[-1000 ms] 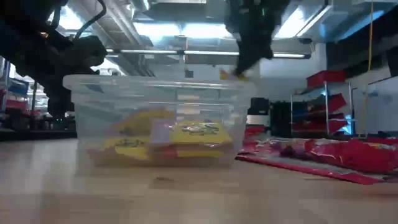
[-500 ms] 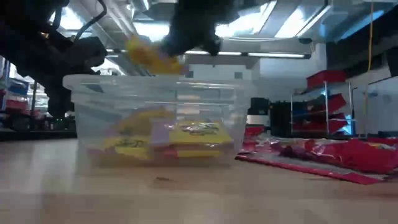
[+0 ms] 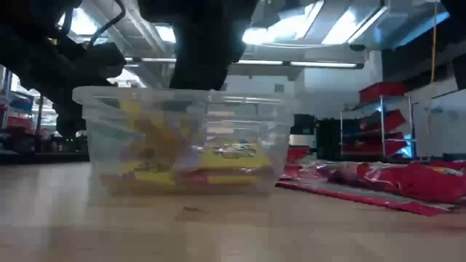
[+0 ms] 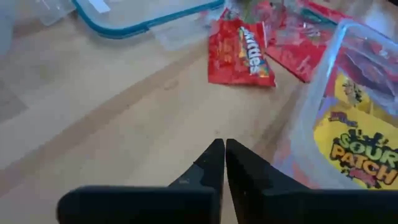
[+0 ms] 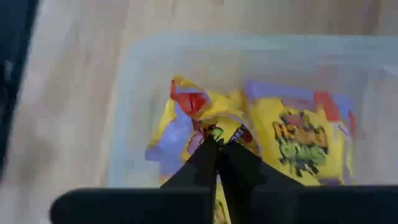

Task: Sort candy
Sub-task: Put the yellow candy into the square transparent bin

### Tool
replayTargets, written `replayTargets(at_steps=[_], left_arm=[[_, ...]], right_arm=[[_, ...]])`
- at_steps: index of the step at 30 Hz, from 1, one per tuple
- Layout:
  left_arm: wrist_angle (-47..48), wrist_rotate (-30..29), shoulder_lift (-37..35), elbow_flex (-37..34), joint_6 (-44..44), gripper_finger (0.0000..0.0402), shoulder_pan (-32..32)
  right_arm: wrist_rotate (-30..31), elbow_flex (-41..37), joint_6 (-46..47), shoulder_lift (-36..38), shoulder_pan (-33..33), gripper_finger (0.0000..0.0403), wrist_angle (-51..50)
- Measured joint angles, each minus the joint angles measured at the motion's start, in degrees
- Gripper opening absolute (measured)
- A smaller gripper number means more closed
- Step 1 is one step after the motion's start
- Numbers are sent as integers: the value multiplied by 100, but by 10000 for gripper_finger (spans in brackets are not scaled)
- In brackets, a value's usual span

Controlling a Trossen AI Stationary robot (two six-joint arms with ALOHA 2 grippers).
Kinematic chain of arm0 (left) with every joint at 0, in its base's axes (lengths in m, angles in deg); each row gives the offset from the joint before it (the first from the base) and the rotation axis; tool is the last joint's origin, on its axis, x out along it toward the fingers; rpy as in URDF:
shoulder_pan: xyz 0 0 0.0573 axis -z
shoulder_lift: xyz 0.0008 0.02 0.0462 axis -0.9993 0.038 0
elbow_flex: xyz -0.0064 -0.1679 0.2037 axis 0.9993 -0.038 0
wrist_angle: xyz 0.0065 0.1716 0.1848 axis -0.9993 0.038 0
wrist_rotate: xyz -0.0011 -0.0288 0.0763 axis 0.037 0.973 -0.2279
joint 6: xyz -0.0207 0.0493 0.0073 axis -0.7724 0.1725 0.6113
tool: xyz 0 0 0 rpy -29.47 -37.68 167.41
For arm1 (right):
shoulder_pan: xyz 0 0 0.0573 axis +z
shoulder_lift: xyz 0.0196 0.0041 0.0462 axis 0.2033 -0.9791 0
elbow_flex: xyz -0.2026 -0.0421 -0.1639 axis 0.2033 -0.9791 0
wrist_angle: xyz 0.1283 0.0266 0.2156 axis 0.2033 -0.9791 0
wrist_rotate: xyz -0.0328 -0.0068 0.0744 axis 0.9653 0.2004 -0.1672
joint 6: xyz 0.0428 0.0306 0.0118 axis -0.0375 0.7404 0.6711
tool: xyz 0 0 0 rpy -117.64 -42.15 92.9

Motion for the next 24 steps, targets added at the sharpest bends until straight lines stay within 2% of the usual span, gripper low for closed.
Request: replayTargets(at_steps=[3,10,13,17,20,24], left_arm=[[2,0,0,0,5,0,0],[-15,1,0,0,-32,0,0],[-13,0,0,0,-25,0,0],[-8,0,0,0,-23,0,0],[-2,0,0,0,-14,0,0],[8,0,0,0,-10,0,0]], right_arm=[[21,-9,-226,0,29,35,35],[170,-13,-479,-68,157,139,115],[170,18,-321,18,143,161,116],[305,122,-270,118,123,148,261],[429,118,-178,47,95,111,370],[260,109,-143,-273,102,48,561]])
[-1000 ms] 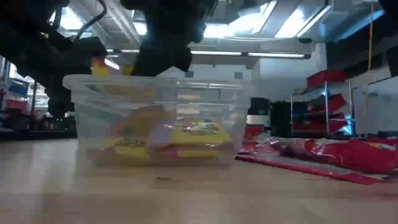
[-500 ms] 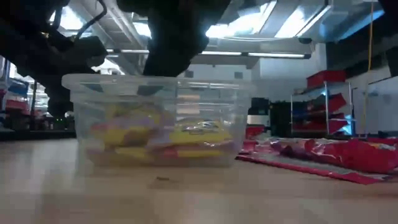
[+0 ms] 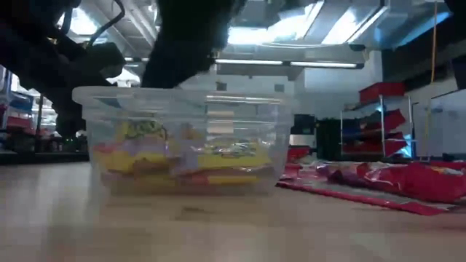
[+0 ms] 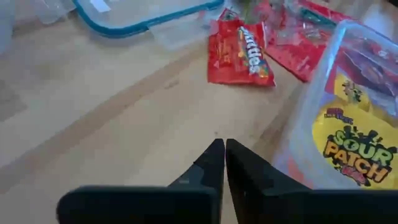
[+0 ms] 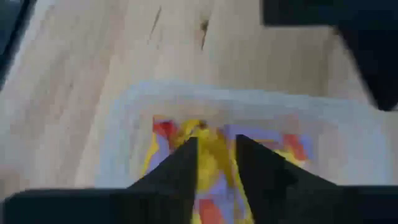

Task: Sort candy
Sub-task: Put the yellow candy into the square transparent bin

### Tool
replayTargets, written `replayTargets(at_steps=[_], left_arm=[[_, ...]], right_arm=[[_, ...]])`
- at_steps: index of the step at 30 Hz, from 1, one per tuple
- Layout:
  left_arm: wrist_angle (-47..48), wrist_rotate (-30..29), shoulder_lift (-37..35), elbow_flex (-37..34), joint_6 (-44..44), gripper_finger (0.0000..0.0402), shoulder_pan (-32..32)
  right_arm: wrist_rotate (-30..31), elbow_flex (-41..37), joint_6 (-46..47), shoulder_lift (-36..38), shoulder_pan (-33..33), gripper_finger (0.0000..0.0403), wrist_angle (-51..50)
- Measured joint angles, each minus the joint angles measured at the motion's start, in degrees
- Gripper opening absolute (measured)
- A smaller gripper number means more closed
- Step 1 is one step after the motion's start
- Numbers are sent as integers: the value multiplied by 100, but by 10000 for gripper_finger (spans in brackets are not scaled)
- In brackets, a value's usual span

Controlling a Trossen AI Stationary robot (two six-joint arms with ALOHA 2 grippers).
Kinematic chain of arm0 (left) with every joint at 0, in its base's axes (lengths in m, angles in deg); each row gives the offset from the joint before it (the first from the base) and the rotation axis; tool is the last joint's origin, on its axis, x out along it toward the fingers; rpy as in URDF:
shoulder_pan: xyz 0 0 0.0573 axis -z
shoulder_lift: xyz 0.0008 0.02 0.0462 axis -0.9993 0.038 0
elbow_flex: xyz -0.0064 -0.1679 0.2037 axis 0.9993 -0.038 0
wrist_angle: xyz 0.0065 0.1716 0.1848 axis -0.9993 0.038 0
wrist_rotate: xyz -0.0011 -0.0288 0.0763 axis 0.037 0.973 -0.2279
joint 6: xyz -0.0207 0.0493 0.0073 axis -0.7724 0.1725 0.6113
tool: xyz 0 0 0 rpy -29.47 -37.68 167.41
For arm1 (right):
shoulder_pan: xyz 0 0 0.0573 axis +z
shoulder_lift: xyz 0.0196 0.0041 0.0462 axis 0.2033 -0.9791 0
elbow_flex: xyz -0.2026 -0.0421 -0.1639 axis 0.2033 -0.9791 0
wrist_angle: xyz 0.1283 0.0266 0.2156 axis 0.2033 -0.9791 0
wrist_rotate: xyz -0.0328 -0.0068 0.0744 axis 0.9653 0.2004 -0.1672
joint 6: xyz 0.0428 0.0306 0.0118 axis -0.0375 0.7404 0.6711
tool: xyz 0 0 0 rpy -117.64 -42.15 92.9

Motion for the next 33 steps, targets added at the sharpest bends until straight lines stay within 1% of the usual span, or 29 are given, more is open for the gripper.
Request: replayTargets(at_steps=[2,4,6,9,14,17,20,23,26,28,30,33], left_arm=[[-8,0,0,0,0,0,0],[-16,1,16,1,0,0,0],[-3,0,17,0,-2,0,0],[-7,2,19,0,-2,0,0],[15,2,22,0,-2,0,0],[5,2,22,2,-2,0,8],[-1,9,22,0,-6,0,13],[-8,28,22,1,-25,0,14],[-9,27,22,0,-26,0,13],[-13,26,22,2,-26,0,13],[-12,28,22,0,-26,0,19],[-14,26,22,0,-32,0,50]], right_arm=[[-50,-2,26,-117,31,21,68],[-28,-2,66,-163,38,6,136],[55,-2,88,-169,40,8,126],[344,-9,91,-76,42,15,110],[471,12,-45,557,38,16,75],[623,13,-292,889,32,17,-391],[1304,0,-501,1168,-59,17,-1347],[2018,-18,-501,1412,-358,17,-2442],[2148,-428,-197,1672,-810,18,-3076],[2156,-919,51,1952,-1174,27,-3295],[2187,-1576,283,2354,-1563,46,-3436],[2200,-2819,723,3085,-2182,88,-3326]])
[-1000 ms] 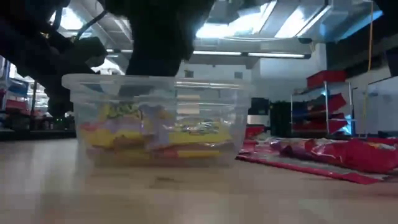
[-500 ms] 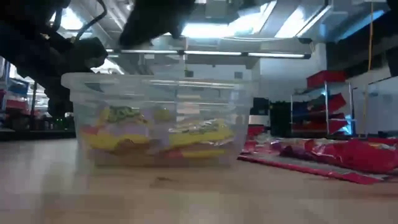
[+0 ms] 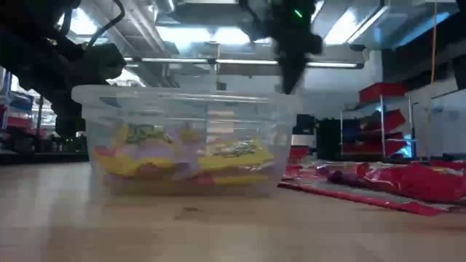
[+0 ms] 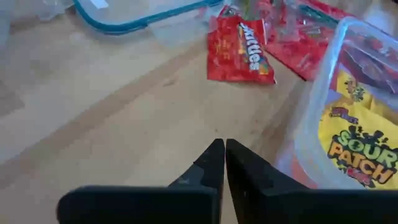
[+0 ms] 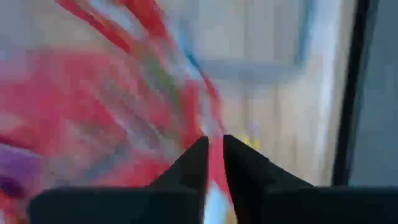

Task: Sort candy
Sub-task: Put the yellow candy into the square transparent bin

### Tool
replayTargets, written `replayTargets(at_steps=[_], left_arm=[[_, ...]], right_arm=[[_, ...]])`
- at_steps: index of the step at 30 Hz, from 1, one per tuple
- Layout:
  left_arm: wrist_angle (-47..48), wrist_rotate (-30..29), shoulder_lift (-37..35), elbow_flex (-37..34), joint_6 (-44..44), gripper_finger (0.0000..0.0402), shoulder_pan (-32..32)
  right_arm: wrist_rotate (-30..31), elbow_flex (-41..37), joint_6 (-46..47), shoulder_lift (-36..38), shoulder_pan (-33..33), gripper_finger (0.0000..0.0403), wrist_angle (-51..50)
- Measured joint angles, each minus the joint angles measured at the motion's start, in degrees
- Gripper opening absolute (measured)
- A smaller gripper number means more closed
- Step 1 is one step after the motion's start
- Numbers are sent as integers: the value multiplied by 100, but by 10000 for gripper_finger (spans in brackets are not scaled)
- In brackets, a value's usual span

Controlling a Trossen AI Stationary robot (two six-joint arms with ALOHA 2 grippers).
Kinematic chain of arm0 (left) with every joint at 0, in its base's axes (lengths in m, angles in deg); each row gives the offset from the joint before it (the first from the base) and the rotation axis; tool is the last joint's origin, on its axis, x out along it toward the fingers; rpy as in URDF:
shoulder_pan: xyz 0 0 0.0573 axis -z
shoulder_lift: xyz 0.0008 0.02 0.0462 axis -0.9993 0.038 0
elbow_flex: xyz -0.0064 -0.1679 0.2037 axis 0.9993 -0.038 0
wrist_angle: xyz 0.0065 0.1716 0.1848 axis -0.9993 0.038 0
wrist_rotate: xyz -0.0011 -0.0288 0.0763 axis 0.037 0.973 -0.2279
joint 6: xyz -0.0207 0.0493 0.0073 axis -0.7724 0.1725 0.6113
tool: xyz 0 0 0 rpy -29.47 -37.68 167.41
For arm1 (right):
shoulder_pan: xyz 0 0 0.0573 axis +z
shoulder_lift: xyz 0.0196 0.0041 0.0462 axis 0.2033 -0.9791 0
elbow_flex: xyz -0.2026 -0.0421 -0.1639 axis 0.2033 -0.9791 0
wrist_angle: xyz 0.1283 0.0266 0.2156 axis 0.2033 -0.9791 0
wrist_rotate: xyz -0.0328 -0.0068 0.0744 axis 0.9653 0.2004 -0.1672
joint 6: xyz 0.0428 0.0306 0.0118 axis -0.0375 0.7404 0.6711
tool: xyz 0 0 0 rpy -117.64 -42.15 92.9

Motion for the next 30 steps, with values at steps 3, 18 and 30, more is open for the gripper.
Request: replayTargets(at_steps=[3,18,30], left_arm=[[-2,1,0,1,-52,0,2],[-24,-4,0,2,-75,0,-11],[-6,-7,92,2,-79,0,-11]], right_arm=[[-3,-1293,577,757,-585,131,288],[-1338,-4595,1896,1976,-2447,150,3178],[-1148,-4768,1633,2043,-2422,11,3461]])
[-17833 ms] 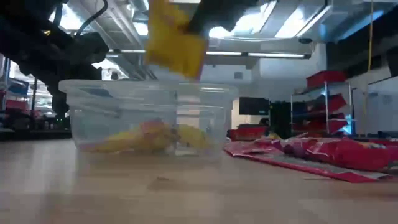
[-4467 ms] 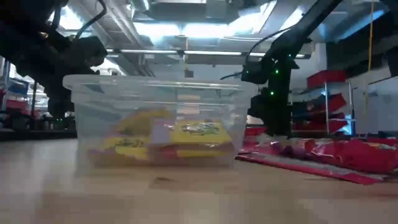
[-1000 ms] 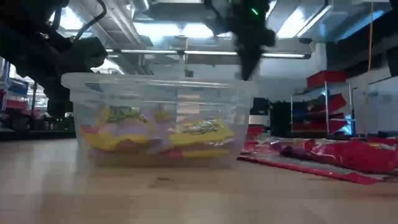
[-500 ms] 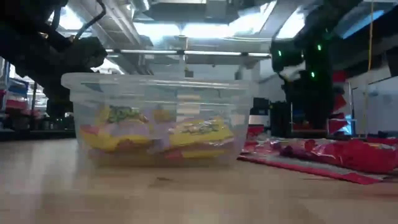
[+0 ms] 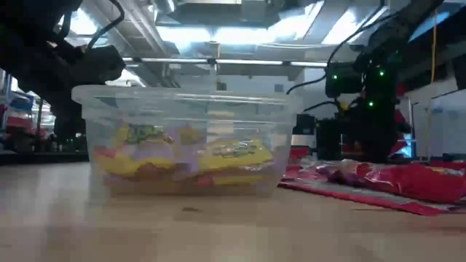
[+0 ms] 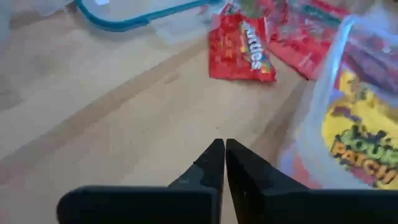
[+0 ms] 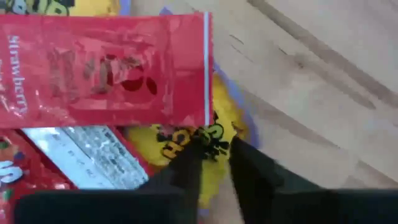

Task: Sort candy
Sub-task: Put the yellow candy into the square transparent bin

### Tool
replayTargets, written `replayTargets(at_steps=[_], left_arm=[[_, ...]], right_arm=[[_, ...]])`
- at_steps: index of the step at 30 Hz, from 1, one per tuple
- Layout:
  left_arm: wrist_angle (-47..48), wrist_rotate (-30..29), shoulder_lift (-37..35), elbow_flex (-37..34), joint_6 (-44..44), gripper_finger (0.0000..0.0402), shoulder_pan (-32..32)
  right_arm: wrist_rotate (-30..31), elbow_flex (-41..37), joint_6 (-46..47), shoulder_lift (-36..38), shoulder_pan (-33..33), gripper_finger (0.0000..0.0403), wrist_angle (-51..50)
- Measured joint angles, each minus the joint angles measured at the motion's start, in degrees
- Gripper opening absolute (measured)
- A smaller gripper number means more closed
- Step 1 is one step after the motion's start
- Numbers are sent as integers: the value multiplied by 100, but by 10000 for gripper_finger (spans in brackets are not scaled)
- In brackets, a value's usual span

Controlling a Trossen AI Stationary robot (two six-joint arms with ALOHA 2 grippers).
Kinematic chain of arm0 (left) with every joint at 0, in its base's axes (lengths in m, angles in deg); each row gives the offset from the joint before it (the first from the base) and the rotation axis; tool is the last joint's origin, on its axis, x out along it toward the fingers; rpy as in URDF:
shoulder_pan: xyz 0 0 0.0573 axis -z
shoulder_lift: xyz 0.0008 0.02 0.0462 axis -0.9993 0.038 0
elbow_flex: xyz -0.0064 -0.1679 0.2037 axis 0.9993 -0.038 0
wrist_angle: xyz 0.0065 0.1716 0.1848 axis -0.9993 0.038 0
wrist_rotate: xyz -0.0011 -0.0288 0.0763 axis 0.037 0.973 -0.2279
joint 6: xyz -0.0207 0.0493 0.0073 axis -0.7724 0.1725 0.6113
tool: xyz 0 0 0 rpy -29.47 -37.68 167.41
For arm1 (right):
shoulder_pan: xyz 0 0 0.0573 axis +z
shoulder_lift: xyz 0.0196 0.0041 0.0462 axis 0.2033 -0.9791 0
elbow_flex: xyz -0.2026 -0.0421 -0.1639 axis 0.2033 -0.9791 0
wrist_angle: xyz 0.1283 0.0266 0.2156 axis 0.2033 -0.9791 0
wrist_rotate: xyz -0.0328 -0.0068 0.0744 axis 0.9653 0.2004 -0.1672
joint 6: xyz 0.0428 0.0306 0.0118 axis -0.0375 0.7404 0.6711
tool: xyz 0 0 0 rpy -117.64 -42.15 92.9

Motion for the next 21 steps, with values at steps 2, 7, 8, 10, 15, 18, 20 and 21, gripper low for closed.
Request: replayTargets(at_steps=[2,7,8,10,15,18,20,21], left_arm=[[-26,-1,0,0,-14,0,0],[-16,-3,0,0,-7,0,0],[-15,-19,0,0,-4,0,0],[-16,-21,0,0,-2,0,0],[-12,-21,0,0,0,0,0],[-16,-23,1,0,-6,0,0],[-15,-23,2,0,-21,0,0],[-14,-23,2,0,-24,0,0]], right_arm=[[183,81,12,93,82,9,-478],[638,865,268,608,649,2,-1803],[725,1081,310,693,832,1,-2056],[954,1589,418,796,1265,1,-2263],[1065,2746,229,682,2458,0,-1835],[1091,3252,-131,385,3111,0,-1360],[1106,3545,-430,96,3473,0,-1089],[1104,3680,-579,-90,3639,0,-1014]])
